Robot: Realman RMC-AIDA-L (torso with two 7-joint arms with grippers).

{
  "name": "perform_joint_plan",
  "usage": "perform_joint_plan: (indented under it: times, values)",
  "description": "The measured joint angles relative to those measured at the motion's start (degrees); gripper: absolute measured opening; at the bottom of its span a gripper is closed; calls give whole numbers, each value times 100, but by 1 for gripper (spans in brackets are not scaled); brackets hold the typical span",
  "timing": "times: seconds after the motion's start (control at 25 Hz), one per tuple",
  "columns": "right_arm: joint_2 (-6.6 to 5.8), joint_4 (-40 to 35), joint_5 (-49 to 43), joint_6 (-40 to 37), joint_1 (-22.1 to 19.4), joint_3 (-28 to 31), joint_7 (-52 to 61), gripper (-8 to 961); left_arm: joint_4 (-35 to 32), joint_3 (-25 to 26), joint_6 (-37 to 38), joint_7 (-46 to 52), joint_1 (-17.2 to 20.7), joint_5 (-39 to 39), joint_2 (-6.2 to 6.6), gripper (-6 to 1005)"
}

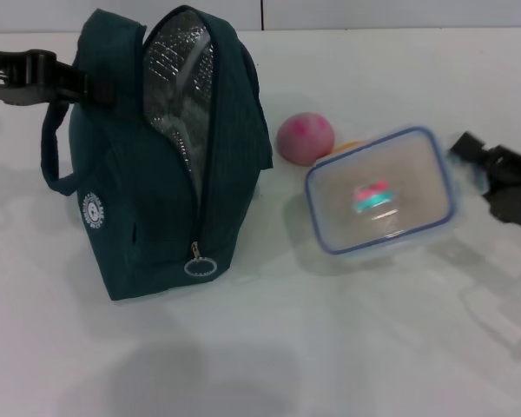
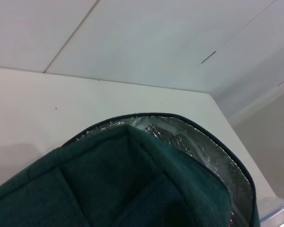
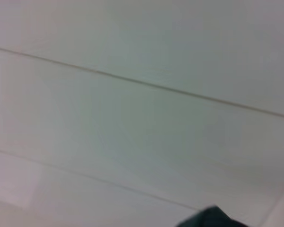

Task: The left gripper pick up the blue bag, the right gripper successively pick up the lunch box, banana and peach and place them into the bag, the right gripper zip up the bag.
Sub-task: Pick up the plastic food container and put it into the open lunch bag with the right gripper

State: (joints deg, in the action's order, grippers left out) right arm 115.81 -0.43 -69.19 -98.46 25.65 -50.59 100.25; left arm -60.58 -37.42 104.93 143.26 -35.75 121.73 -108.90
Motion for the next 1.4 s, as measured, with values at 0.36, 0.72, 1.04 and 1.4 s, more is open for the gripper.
perform_joint_plan:
  times: [0.36,0.72,1.04,1.4]
  values:
    - [-43,-435,856,-813,-196,6,379,96,64,-24,-2,-10,-23,0,-24,39]
    - [-29,-491,1370,-1080,-32,5,570,96,353,-49,9,-31,-185,-1,-62,40]
    - [7,-494,1761,-1137,456,5,732,95,373,-181,9,-24,-296,-15,-172,40]
    - [42,-437,1818,-1082,1045,5,847,94,576,-253,7,-71,-480,-19,-370,39]
